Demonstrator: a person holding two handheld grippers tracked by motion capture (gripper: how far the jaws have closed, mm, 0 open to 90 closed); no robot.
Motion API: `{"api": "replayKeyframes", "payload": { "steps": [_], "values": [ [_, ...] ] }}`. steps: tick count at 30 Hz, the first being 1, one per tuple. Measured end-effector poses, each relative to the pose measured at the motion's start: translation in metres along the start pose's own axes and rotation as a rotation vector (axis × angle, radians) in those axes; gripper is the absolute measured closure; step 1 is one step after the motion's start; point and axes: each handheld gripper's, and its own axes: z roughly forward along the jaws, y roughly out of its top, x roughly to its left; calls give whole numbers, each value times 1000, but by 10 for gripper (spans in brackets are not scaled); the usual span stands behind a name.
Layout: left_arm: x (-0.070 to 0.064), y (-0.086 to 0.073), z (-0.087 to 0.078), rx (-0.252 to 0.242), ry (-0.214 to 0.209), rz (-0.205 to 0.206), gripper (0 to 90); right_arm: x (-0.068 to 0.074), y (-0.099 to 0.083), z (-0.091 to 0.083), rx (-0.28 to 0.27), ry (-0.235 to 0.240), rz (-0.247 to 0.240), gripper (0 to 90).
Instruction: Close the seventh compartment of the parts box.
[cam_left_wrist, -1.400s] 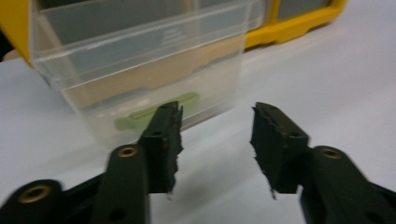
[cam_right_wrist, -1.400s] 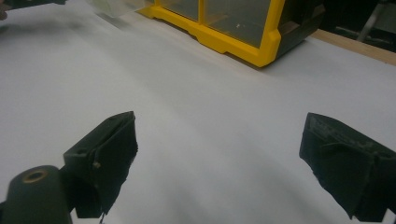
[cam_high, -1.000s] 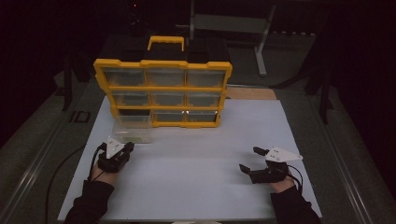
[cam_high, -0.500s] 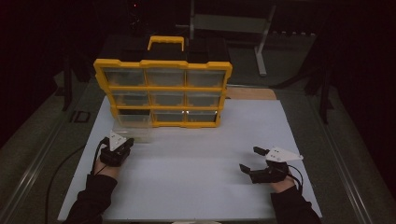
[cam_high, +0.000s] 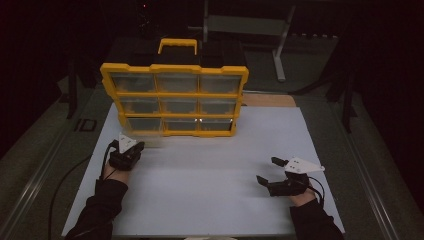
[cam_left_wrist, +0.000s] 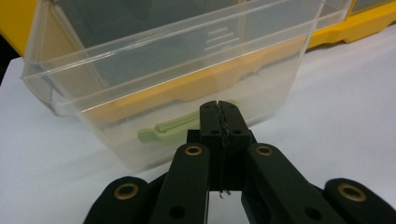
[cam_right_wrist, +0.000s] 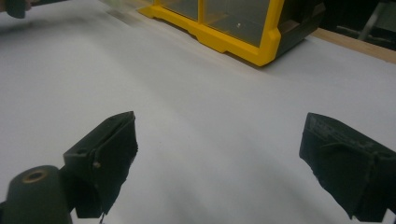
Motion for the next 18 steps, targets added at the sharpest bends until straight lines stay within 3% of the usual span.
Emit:
{"api": "replayKeyframes", "payload": {
  "steps": [18],
  "values": [
    [9,17,22,0,22,4,897,0,0,0,-3,-8,-6,111]
  ]
}}
